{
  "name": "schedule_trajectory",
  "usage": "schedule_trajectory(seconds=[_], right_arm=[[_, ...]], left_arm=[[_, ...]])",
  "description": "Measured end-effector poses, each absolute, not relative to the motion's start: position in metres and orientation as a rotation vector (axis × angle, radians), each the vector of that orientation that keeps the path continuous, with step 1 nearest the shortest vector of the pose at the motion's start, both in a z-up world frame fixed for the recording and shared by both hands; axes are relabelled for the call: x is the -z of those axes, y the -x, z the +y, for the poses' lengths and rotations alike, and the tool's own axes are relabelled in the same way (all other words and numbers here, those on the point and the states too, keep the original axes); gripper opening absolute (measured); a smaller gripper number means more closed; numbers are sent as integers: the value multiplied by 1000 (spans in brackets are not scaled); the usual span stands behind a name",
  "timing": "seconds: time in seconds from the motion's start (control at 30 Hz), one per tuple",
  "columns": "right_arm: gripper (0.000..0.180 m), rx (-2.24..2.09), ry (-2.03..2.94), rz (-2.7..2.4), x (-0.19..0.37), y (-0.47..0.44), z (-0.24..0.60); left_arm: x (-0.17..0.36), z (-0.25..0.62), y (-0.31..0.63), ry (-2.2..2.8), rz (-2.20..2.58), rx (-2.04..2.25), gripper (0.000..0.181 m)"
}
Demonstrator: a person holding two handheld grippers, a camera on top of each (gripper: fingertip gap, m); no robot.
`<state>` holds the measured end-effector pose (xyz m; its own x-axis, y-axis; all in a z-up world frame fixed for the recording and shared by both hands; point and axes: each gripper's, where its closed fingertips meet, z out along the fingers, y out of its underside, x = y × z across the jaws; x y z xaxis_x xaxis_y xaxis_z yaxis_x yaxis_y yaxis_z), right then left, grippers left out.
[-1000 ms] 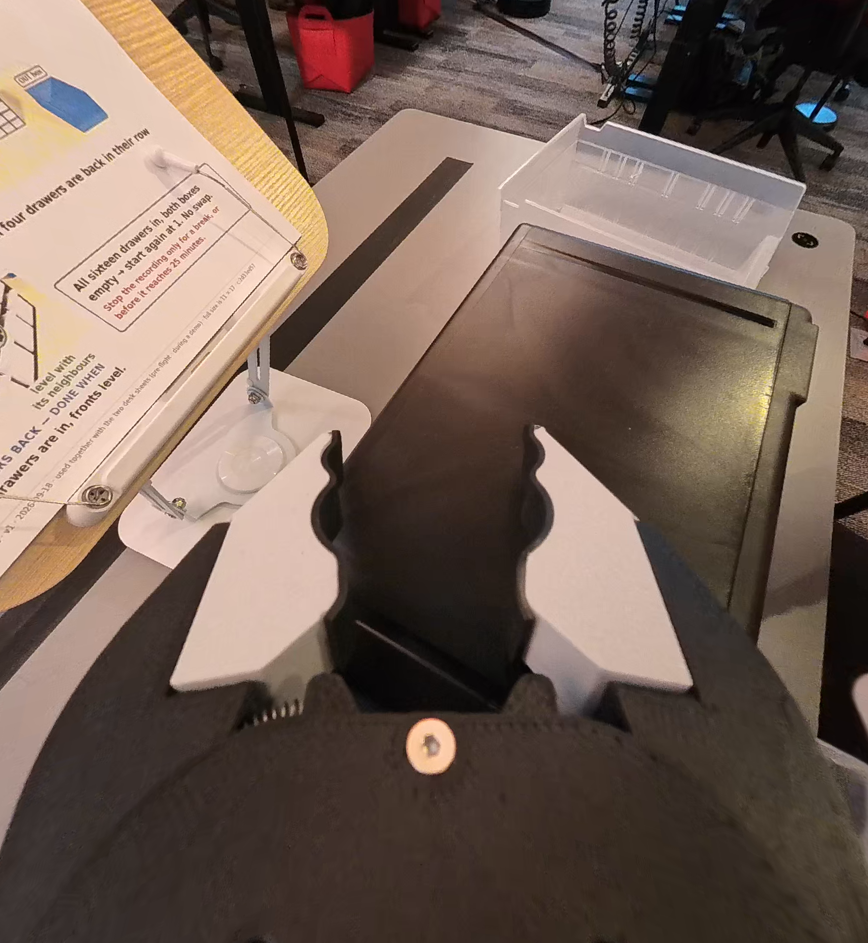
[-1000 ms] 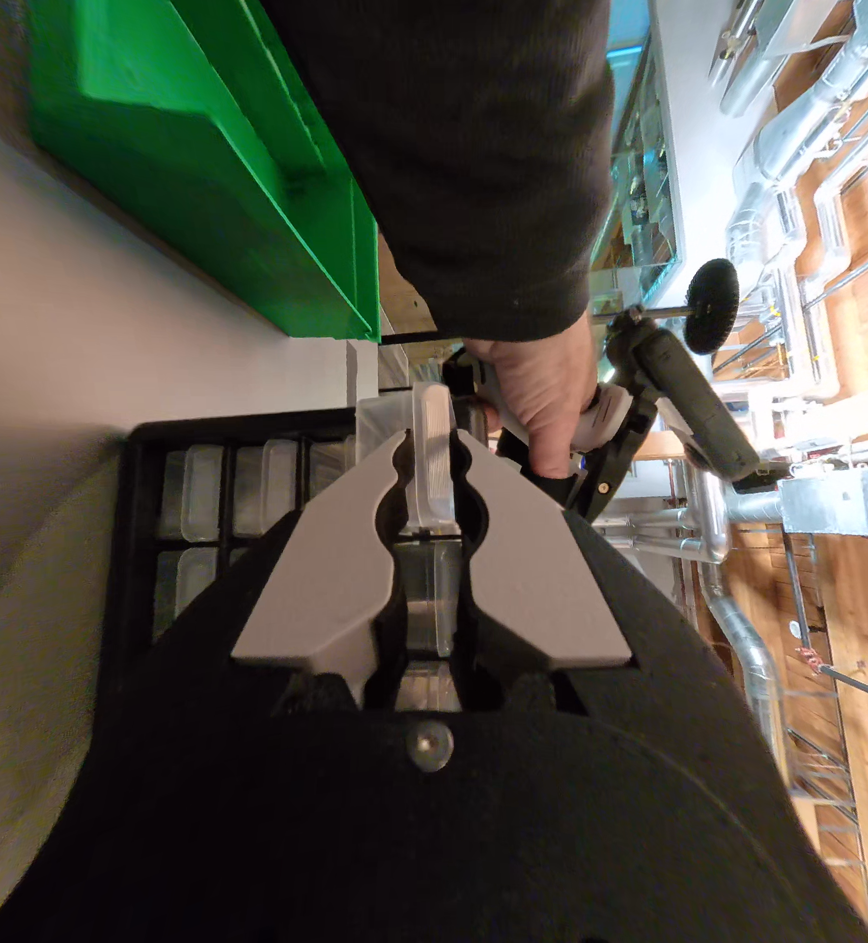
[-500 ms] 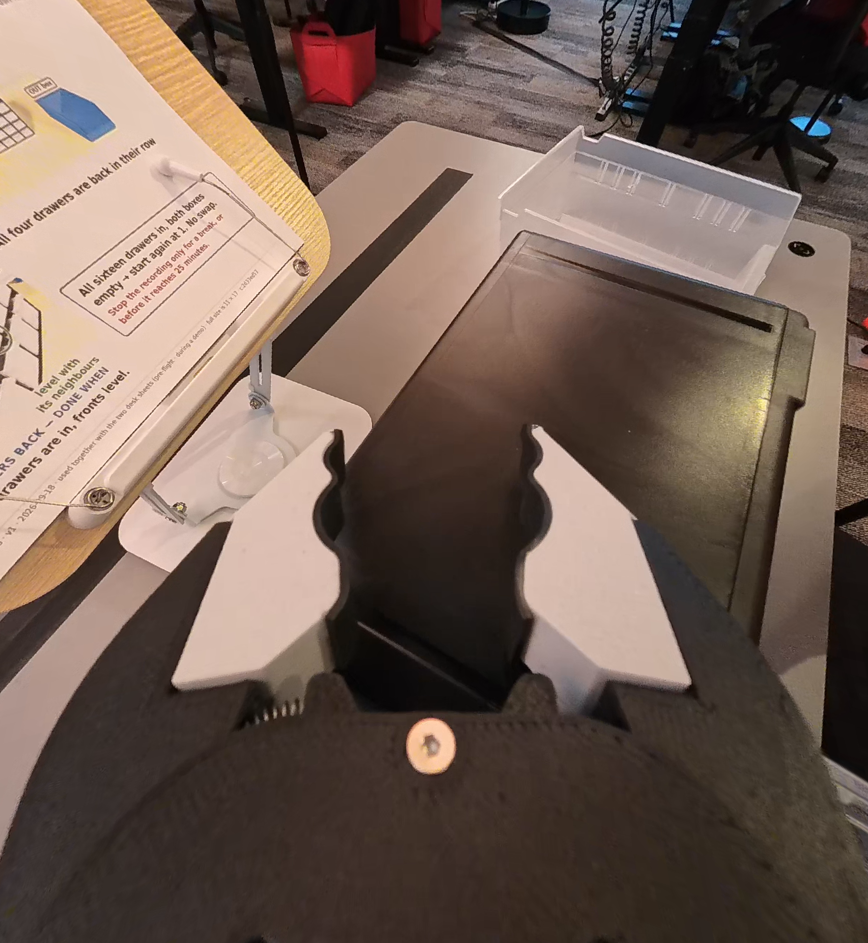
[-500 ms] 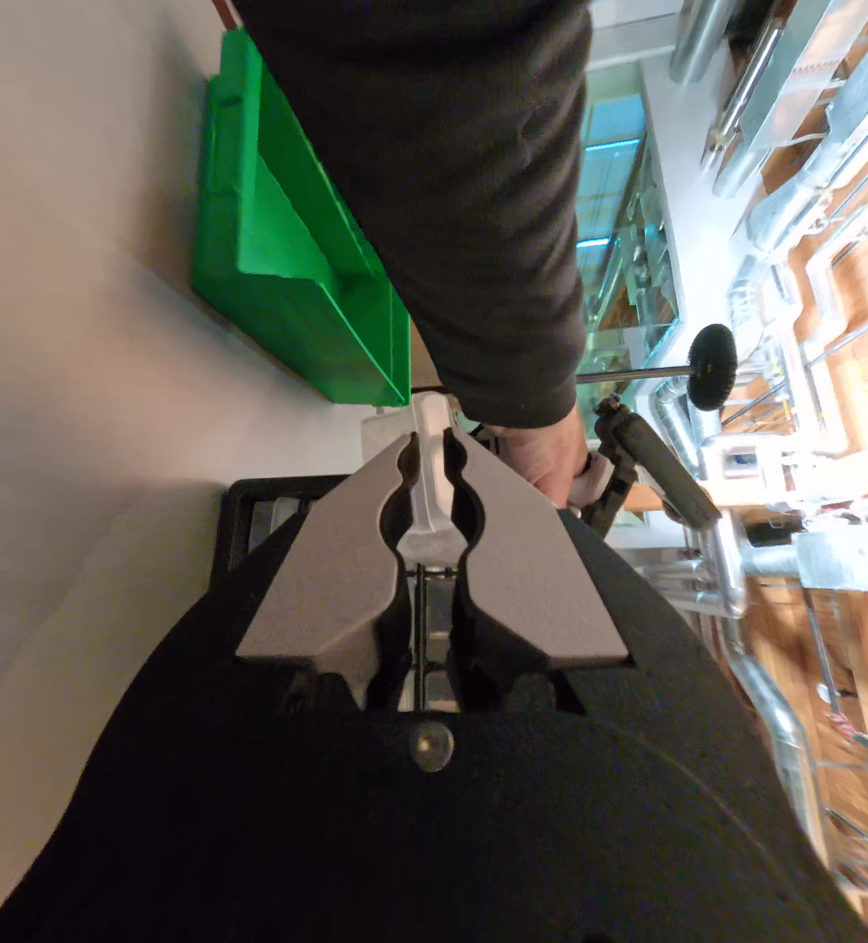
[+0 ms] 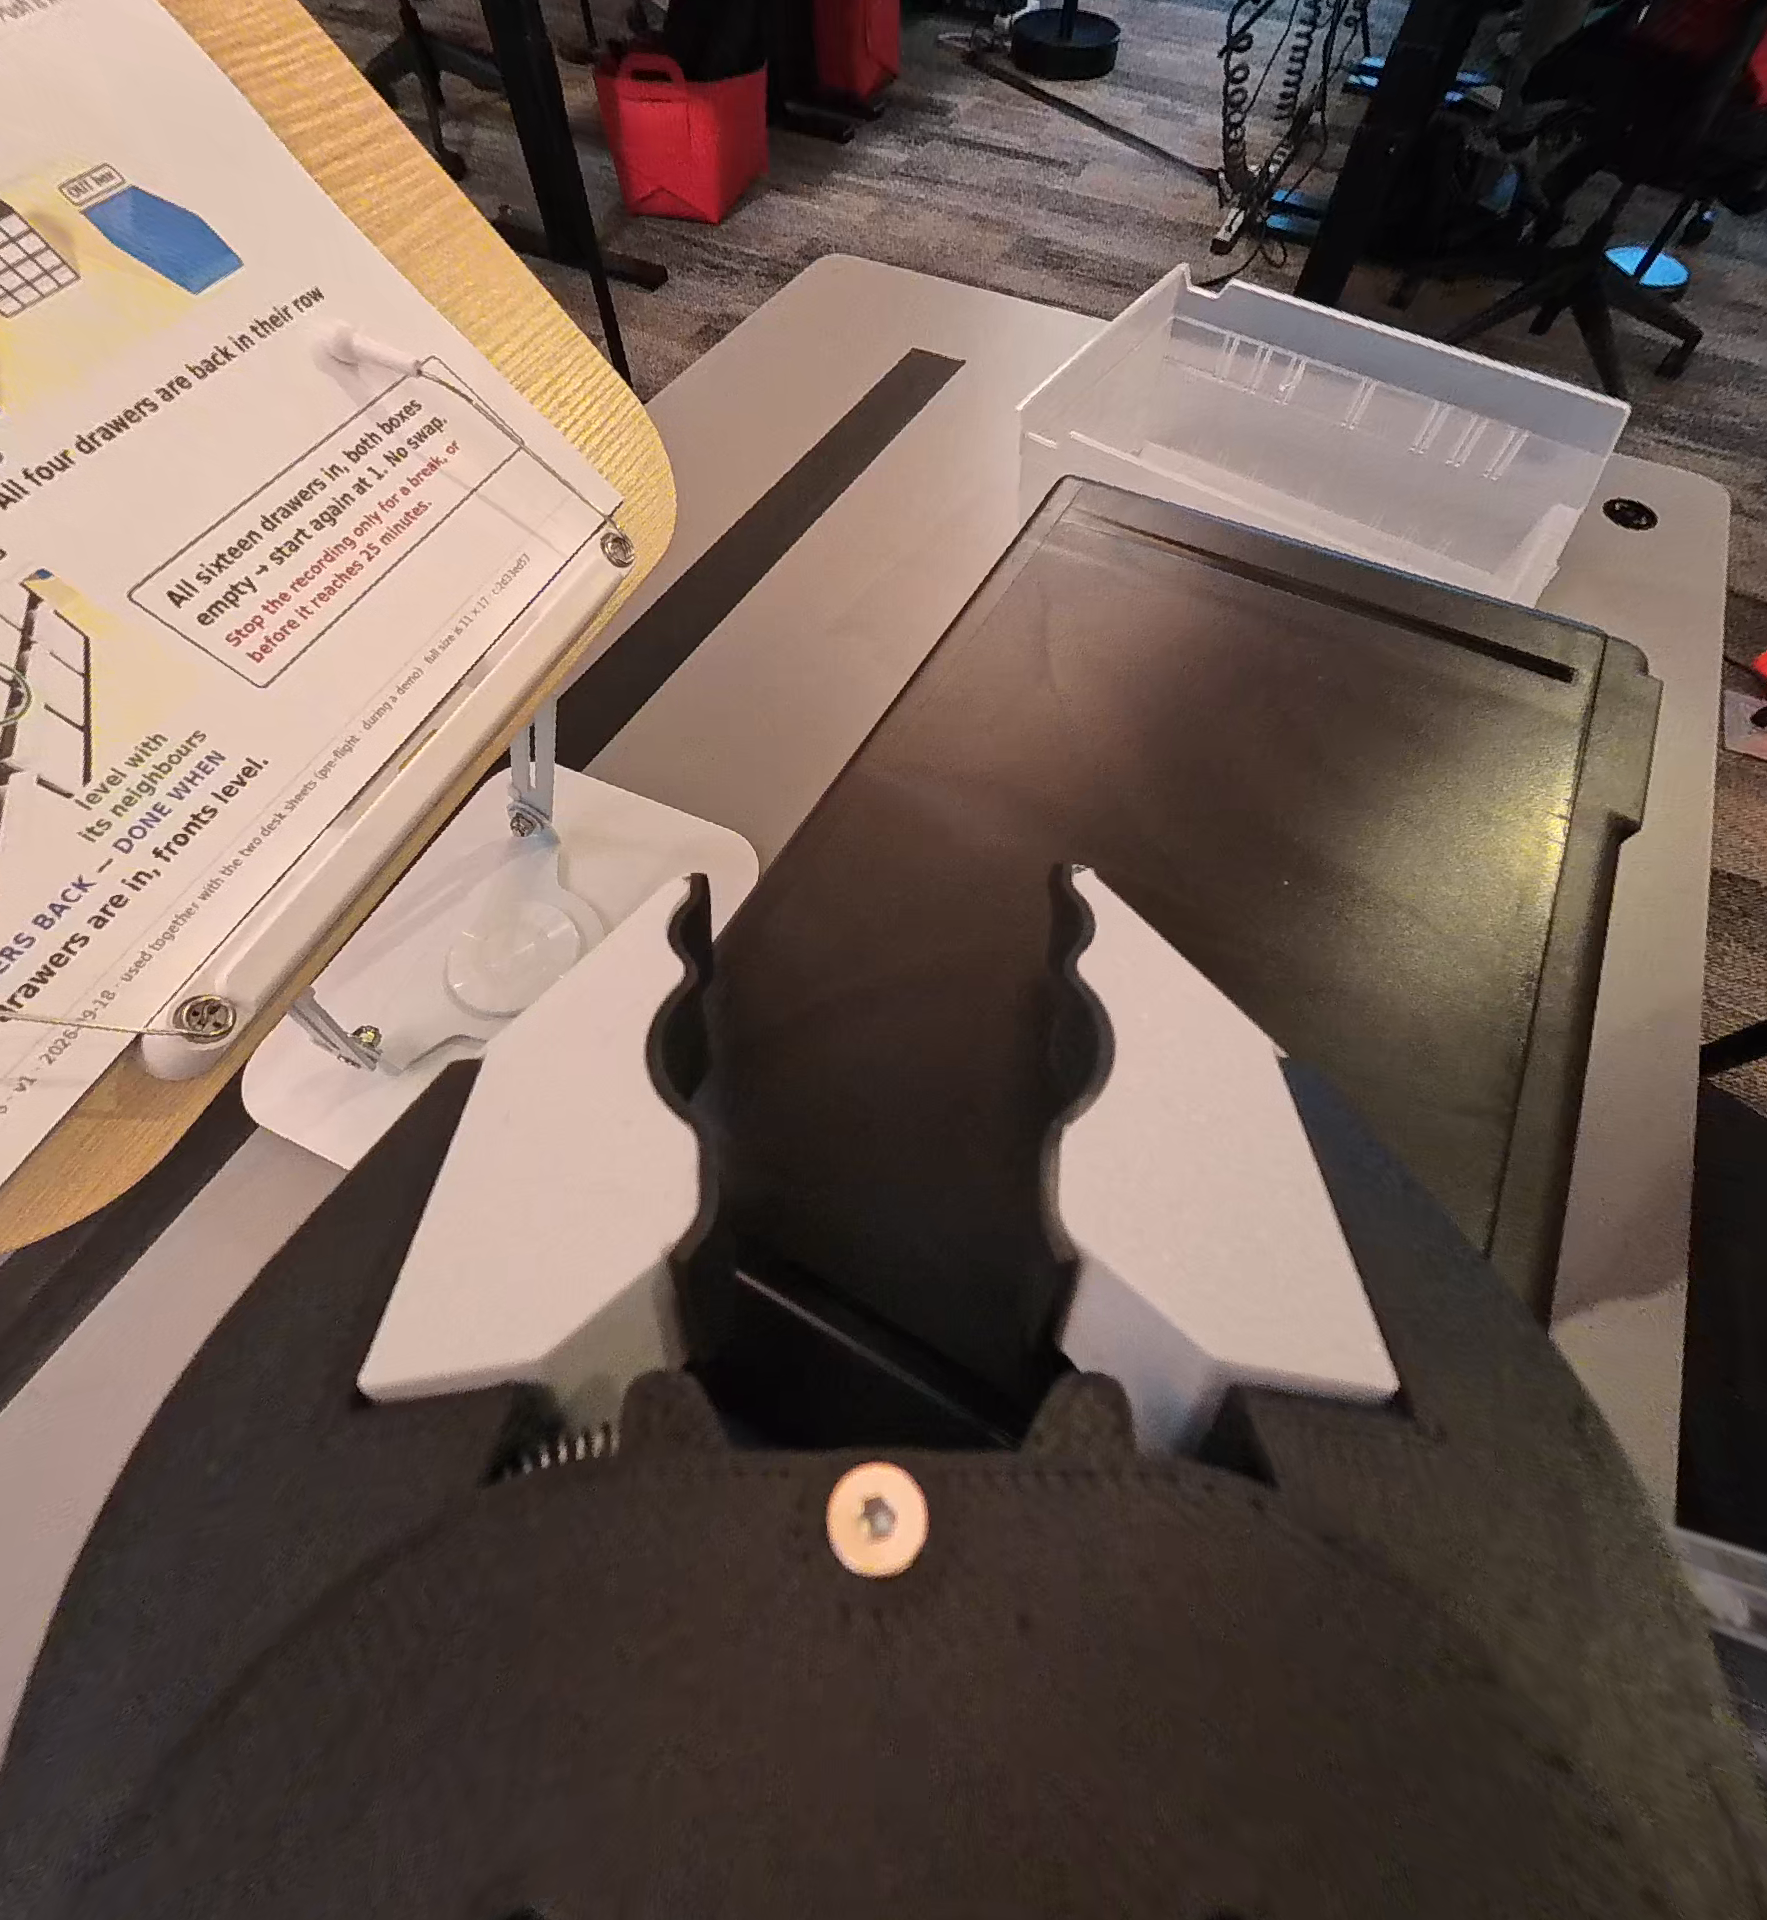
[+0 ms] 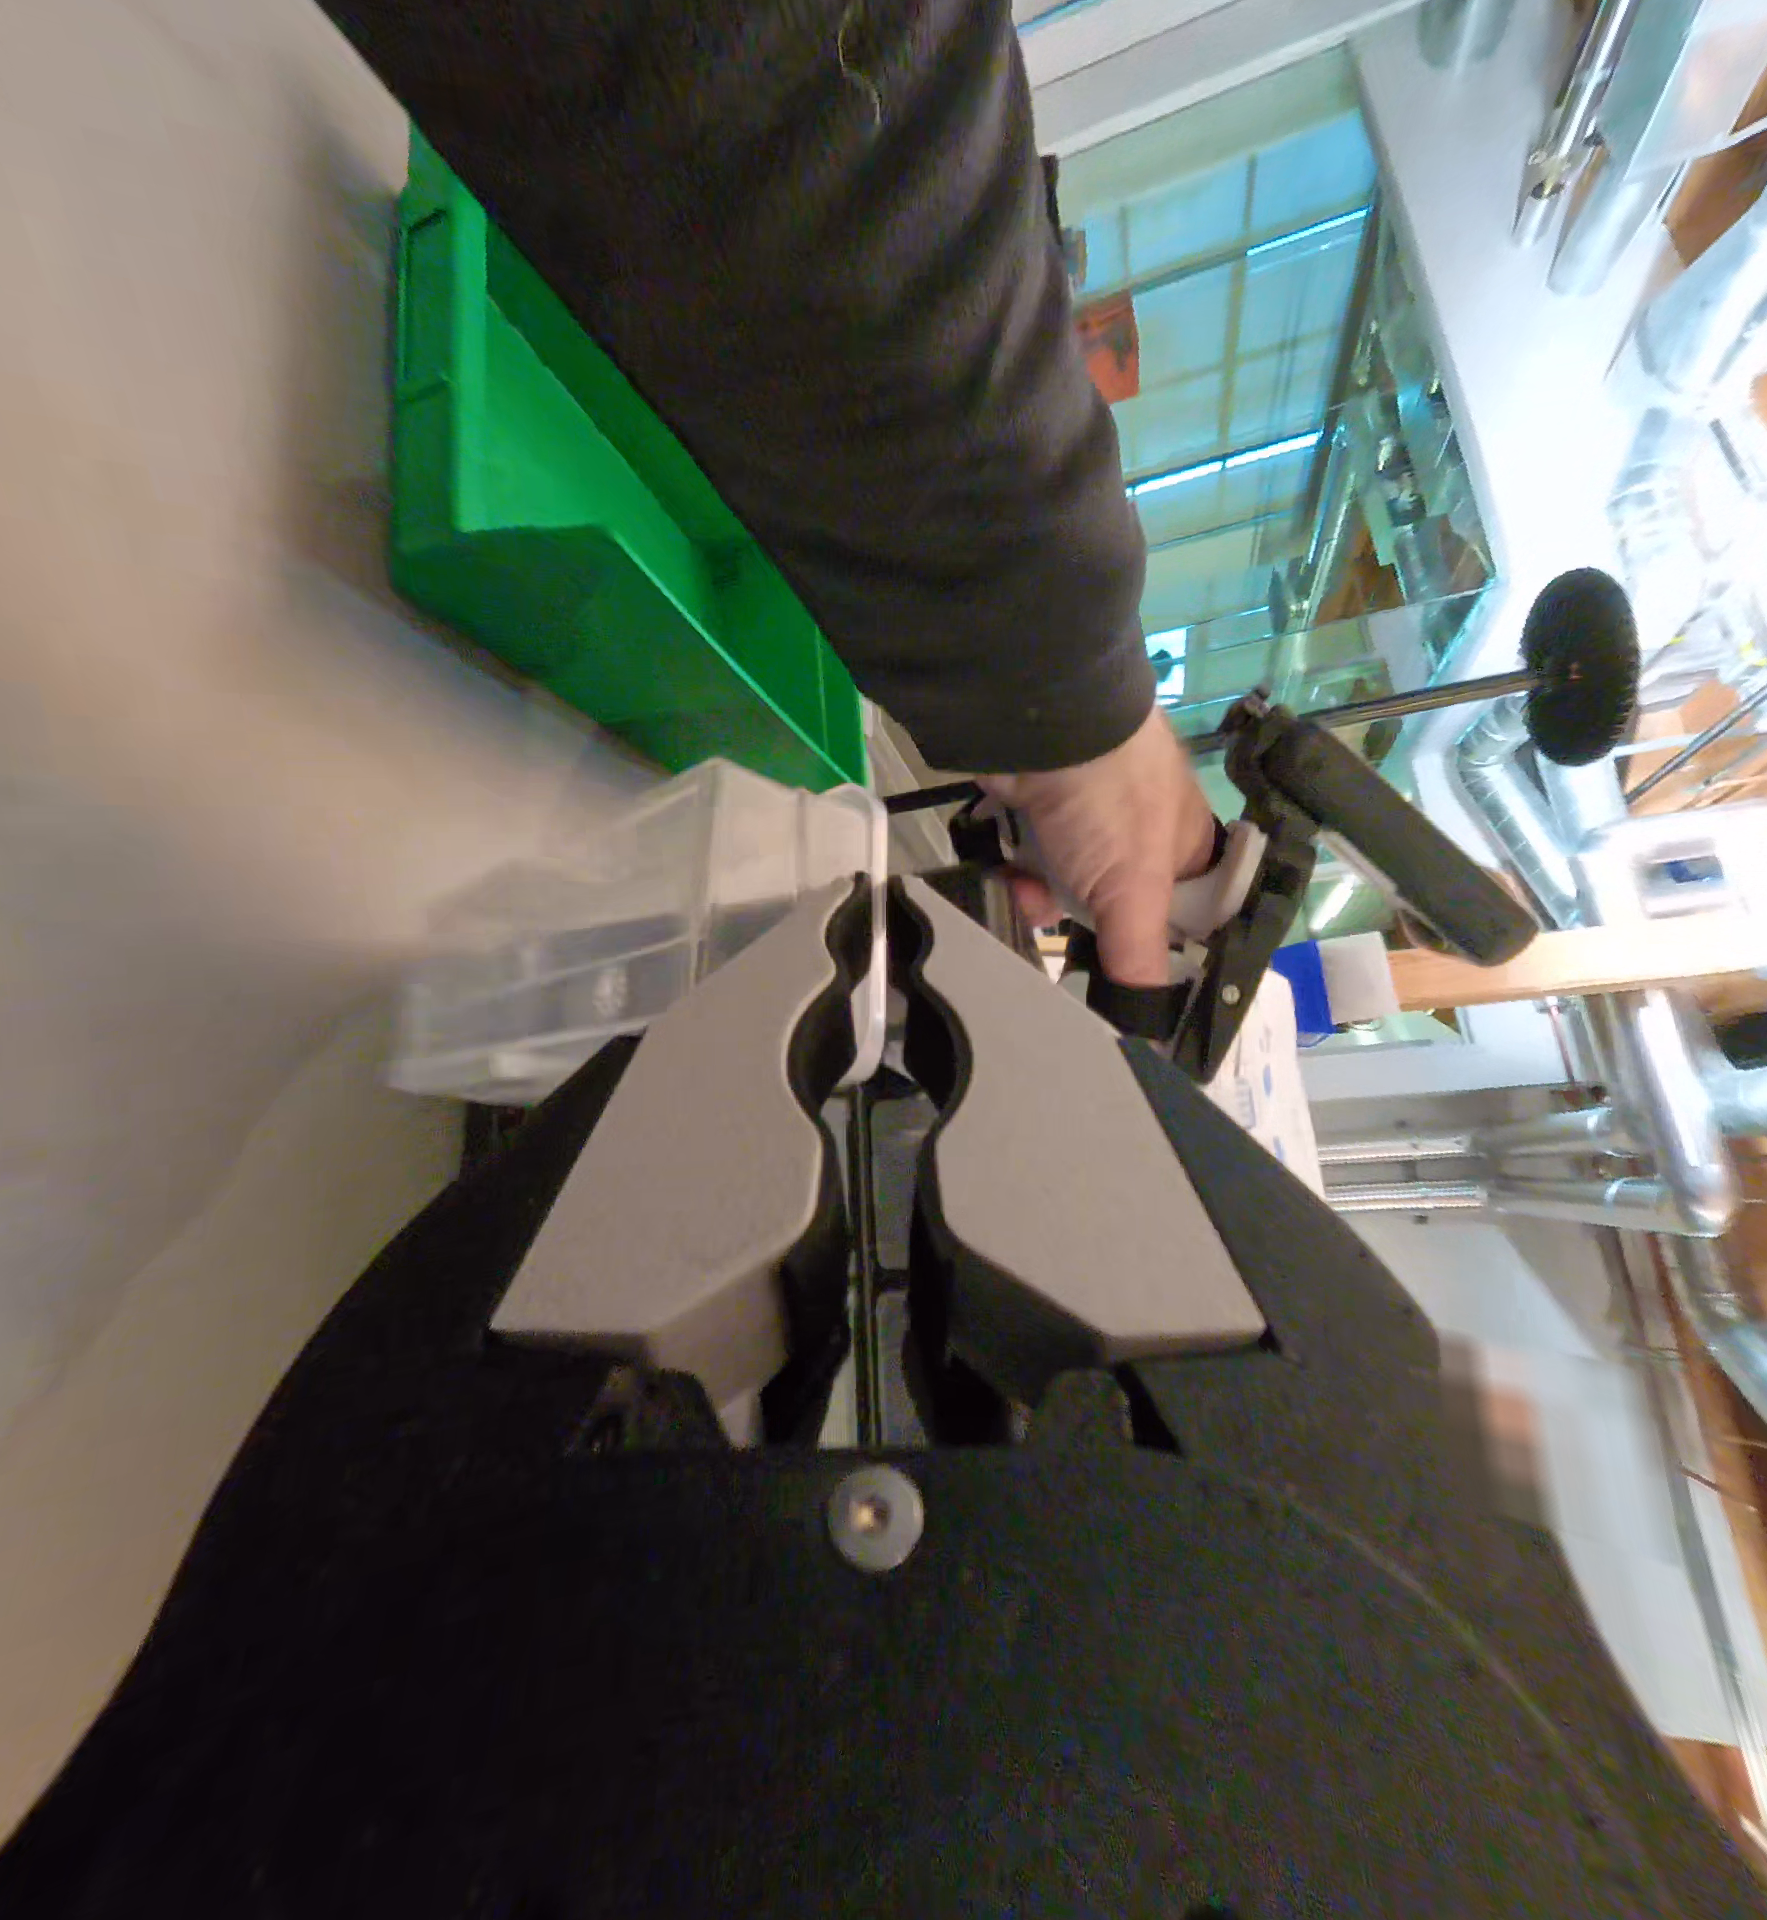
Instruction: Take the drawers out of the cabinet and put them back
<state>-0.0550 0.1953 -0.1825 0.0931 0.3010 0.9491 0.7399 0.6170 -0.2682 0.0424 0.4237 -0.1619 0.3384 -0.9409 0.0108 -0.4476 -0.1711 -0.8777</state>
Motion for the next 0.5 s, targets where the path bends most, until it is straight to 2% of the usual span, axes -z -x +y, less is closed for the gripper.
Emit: schedule_trajectory(seconds=[0.17,0.33,0.5], right_arm=[[0,404,943,-1488,192,21,201],[0,437,883,-1605,238,-8,194],[3,381,910,-1662,258,-35,174]], left_arm=[[161,424,-42,1768,1234,748,63],[160,425,-42,1756,1223,754,62],[159,424,-42,1746,1217,759,62]])
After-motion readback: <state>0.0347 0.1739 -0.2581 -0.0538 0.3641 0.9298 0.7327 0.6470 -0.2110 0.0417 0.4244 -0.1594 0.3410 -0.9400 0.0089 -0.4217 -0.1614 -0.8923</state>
